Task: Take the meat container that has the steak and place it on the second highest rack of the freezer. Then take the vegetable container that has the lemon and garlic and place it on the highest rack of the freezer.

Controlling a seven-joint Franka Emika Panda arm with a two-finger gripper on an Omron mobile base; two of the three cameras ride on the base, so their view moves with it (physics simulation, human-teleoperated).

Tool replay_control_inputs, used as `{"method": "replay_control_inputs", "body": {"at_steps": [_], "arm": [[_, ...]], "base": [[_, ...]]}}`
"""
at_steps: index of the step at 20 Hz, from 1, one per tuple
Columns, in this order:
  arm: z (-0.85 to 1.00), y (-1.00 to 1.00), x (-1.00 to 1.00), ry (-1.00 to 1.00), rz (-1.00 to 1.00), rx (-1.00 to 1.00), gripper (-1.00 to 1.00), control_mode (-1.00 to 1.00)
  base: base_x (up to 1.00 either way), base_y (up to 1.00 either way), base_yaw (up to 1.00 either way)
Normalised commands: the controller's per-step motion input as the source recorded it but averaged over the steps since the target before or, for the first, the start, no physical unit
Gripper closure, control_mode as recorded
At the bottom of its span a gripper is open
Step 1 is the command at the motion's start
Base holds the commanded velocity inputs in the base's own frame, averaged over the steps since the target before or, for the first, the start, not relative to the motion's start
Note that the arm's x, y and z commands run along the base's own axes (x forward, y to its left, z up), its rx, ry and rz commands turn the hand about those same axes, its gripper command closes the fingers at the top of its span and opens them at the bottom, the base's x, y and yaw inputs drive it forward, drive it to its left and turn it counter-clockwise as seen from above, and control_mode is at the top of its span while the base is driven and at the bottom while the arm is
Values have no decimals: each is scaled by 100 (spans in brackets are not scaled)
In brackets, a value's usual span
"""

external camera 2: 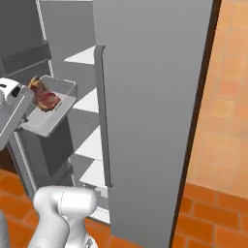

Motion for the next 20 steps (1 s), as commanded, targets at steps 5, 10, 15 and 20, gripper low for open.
{"method": "replay_control_inputs", "body": {"at_steps": [5, 10, 15, 20], "arm": [[0, 0, 0, 0, 0, 0, 100, 100], [0, 0, 0, 0, 0, 0, 100, 100], [0, 0, 0, 0, 0, 0, 100, 100], [0, 0, 0, 0, 0, 0, 100, 100]], "base": [[36, -5, 44], [64, -42, 40], [55, -44, 33], [9, -28, 32]]}}
